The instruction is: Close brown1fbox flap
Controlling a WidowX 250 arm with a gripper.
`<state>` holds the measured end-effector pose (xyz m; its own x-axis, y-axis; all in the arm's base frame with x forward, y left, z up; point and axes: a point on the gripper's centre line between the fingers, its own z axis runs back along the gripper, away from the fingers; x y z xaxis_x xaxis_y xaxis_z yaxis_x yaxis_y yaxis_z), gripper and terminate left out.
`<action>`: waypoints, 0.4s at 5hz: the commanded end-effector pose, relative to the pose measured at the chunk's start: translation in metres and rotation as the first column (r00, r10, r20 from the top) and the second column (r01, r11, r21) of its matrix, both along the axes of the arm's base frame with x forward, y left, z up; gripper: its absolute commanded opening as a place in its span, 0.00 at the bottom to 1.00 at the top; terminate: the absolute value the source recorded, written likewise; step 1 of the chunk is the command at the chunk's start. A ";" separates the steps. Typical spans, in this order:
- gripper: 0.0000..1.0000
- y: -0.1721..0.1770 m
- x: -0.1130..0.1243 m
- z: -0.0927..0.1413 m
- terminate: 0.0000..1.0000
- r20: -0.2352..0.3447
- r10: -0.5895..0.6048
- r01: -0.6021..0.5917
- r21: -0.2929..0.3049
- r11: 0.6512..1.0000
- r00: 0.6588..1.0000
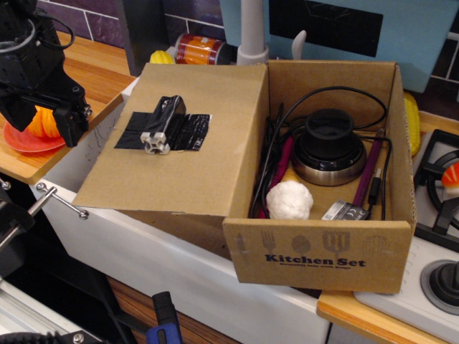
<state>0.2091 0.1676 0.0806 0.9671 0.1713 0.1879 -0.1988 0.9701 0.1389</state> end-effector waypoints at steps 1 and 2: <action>1.00 0.000 0.000 0.000 0.00 0.000 0.000 0.000 0.000 1.000 1.000; 1.00 0.001 -0.001 -0.011 0.00 0.001 0.019 -0.019 -0.060 0.998 1.000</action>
